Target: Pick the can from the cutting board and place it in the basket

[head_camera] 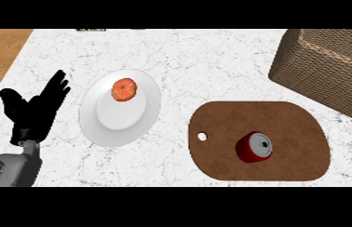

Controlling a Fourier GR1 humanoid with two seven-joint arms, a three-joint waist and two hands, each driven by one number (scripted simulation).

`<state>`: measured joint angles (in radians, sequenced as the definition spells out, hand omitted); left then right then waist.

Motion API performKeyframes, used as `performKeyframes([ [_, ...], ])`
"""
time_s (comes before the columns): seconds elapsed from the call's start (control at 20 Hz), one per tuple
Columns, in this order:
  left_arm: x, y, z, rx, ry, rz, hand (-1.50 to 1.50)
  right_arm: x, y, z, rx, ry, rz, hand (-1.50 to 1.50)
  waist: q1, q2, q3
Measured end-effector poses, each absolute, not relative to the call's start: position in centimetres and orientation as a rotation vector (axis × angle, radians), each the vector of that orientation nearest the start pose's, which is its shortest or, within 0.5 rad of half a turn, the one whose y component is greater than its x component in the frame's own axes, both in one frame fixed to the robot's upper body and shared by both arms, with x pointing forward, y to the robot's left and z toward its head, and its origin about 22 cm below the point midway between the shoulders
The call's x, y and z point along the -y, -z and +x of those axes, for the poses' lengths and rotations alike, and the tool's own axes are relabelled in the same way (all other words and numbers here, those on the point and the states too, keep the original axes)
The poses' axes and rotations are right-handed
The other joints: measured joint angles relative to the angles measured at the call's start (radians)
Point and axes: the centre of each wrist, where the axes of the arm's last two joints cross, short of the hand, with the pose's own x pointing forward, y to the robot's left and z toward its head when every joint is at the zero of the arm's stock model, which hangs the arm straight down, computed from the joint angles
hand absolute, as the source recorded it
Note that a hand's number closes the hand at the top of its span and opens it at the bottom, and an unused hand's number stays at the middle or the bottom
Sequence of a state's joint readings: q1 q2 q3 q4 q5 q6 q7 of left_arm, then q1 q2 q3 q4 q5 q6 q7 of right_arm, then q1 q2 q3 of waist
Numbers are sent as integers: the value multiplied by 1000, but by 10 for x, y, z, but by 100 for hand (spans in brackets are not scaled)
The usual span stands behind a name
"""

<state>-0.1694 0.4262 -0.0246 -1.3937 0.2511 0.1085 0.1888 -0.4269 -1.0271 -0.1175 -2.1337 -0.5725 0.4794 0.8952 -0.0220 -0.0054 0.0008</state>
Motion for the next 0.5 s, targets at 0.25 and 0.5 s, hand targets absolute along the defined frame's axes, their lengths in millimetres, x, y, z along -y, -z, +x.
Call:
performKeyframes([
  [0.25, -321, -38, 287, 1375, 62, 203, 0, 287, -279, 195, 1388, -1075, -420, -150, 6, 2, 0],
  [0.5, -319, -32, 286, 1380, 69, 198, 0, 285, -234, 193, 1429, -1025, -440, -150, 16, 5, 0],
])
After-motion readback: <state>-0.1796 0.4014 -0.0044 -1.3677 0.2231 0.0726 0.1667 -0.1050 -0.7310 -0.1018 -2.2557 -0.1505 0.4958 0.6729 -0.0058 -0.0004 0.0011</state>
